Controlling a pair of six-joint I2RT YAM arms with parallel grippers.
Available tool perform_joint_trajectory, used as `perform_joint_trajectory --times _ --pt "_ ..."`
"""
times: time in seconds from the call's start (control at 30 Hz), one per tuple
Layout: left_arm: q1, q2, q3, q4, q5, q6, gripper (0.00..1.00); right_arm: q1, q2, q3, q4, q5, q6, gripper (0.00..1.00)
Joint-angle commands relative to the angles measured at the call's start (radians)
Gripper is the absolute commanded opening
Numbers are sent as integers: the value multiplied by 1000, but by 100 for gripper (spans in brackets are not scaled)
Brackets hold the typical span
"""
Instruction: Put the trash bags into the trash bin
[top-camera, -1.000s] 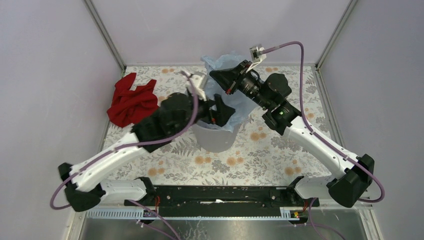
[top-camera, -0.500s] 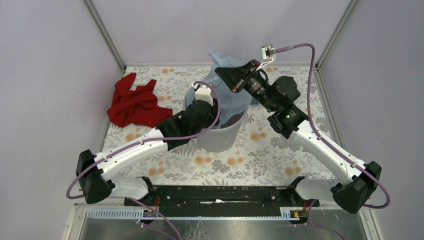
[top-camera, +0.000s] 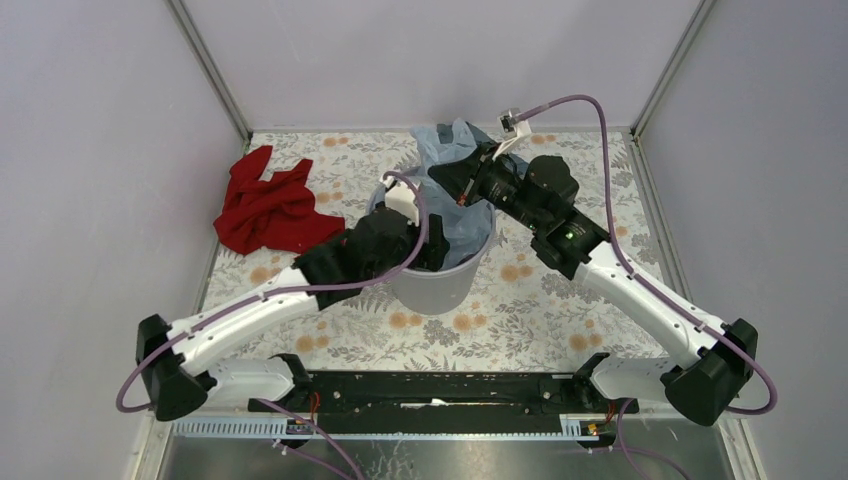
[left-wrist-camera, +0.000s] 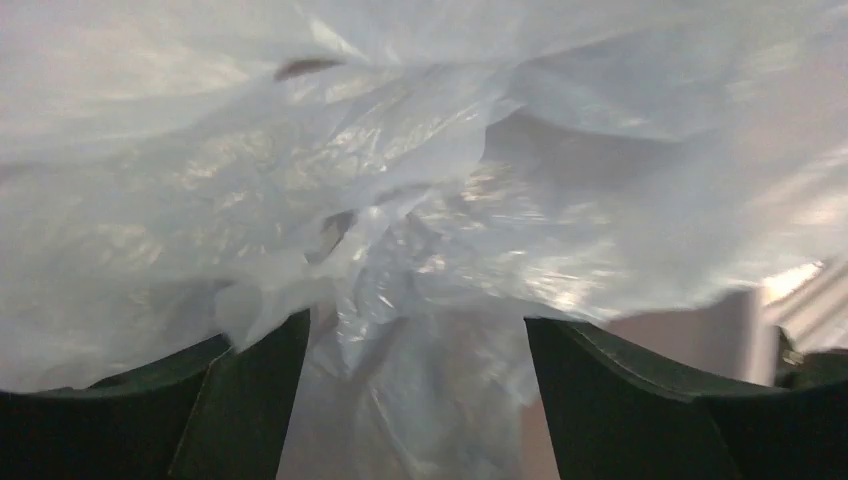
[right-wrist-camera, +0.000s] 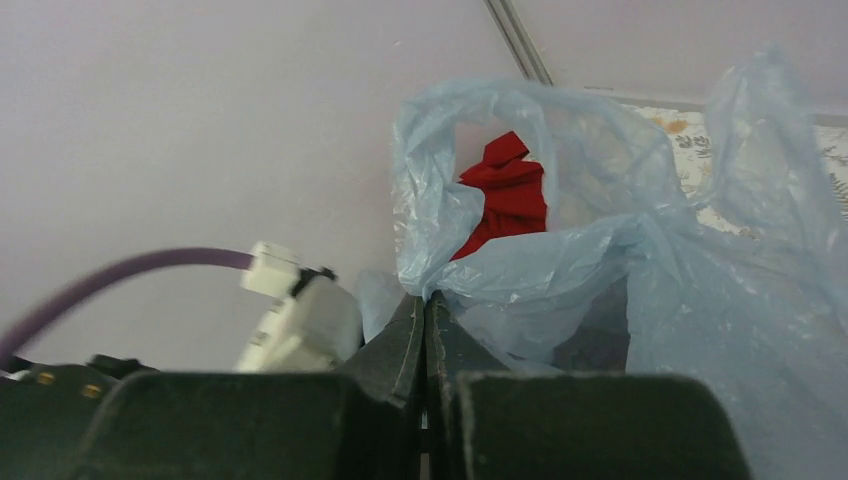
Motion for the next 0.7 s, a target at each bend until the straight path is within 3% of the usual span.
perform_joint_trajectory --times 0.0,0.2,0.33,0.57,0.67 --pt "0 -105 95 -24 117 48 88 4 -27 98 -105 23 -115 0" --pt "-1 -263 134 -55 248 -5 99 1 -32 151 -185 -68 -109 0" --pt "6 -323 229 -102 140 -118 99 1 -37 149 -197 -199 -114 1" --pt "26 -113 551 -277 35 -251 98 2 -10 137 -195 -415 -137 0" --pt "26 -50 590 -275 33 -256 92 2 -24 118 -181 -438 -130 0"
